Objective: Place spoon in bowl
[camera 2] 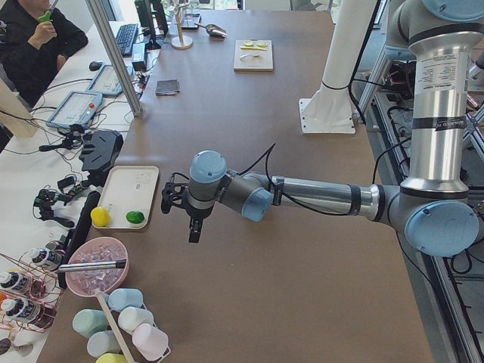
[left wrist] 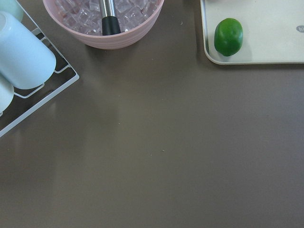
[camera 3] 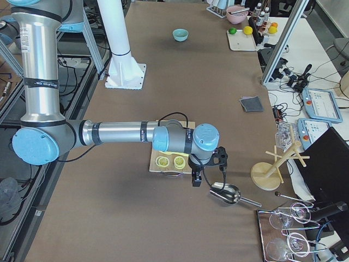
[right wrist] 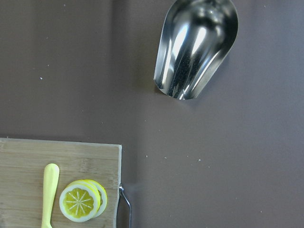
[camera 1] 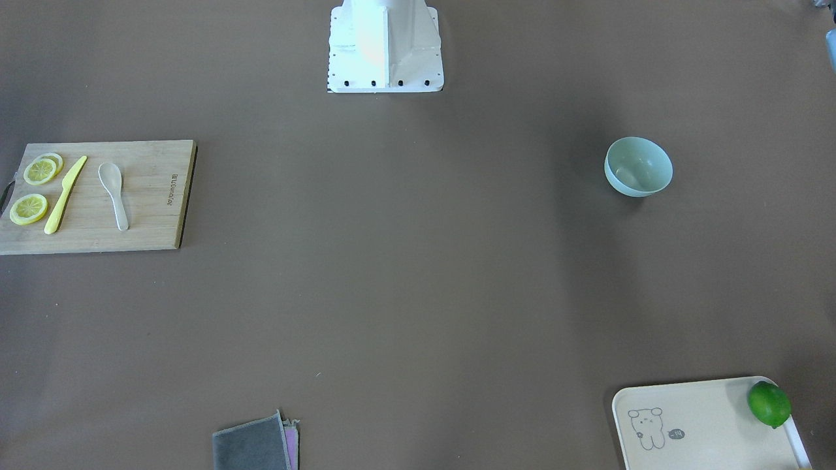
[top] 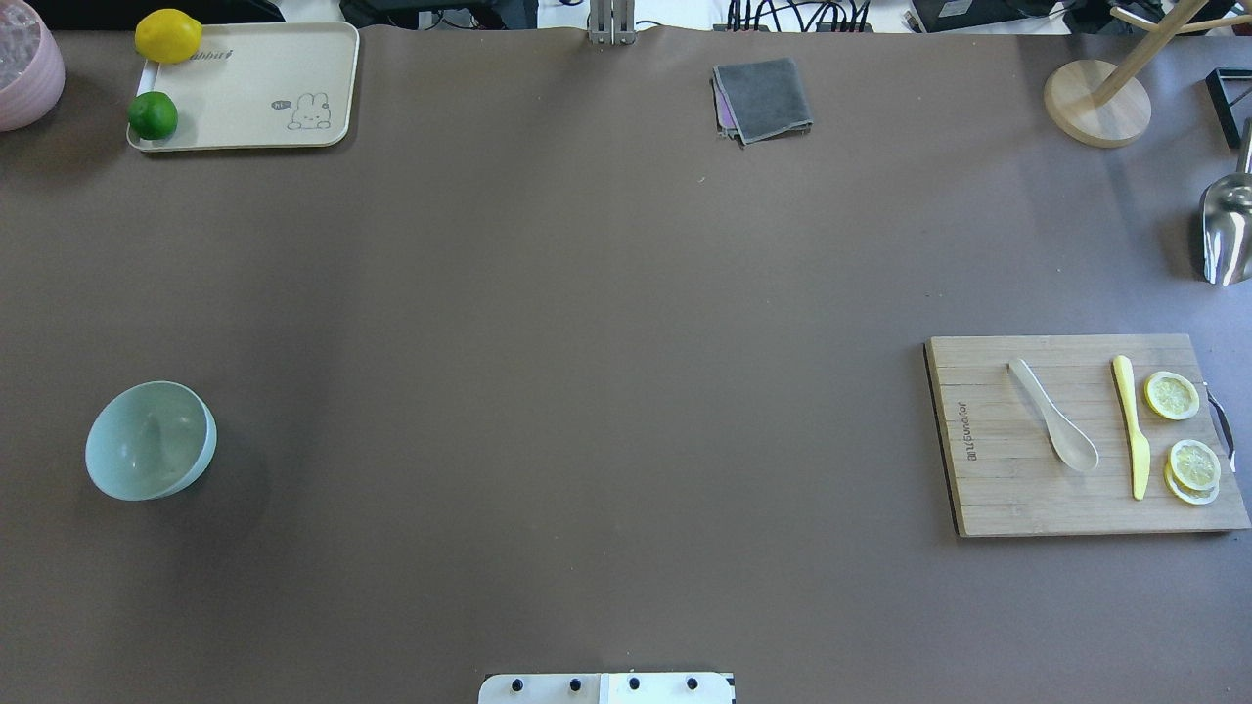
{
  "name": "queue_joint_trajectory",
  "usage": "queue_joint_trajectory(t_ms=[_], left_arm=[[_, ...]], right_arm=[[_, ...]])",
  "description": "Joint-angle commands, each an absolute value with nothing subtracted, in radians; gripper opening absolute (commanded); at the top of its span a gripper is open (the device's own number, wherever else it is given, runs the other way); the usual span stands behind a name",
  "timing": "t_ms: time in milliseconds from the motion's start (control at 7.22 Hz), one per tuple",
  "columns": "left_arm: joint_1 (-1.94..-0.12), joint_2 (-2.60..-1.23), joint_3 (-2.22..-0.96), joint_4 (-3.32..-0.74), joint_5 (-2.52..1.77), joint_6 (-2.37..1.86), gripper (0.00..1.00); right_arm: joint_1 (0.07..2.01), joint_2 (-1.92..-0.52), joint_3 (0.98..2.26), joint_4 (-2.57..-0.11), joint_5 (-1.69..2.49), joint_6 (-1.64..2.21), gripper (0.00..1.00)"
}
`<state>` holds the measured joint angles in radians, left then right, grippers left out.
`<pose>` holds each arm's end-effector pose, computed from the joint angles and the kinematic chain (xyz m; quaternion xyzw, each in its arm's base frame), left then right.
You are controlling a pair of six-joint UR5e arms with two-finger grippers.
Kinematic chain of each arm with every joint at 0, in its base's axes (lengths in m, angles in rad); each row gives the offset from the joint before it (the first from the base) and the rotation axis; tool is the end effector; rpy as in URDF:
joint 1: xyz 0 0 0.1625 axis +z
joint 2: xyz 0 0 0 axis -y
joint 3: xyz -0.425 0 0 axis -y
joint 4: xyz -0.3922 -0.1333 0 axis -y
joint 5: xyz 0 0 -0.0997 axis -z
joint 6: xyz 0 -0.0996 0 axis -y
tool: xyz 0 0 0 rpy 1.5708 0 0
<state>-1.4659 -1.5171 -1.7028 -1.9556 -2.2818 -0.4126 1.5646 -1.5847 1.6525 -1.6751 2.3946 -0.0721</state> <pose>-0.0165 -0.4956 0.5792 0.1213 0.3825 -0.0609 0.9139 0.0572 -0.4829 0.6322 -0.0035 -0.4006 -0.0286 0.9158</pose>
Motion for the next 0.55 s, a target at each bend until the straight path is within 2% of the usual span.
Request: queue_joint_trajectory(t_ms=[0,415], left_arm=[[-1.466,-1.509,-1.716,-1.95,-2.283,-0.413,0.98],[-1.465,-1.509,-1.71,-1.953,-2.281,-0.413,0.98]], right_arm=[[1.568,-1.586,1.652,-1.675,2.395,-0.072,1.0],[1.569,-1.592,1.652,-1.675,2.395,-0.074,1.0]])
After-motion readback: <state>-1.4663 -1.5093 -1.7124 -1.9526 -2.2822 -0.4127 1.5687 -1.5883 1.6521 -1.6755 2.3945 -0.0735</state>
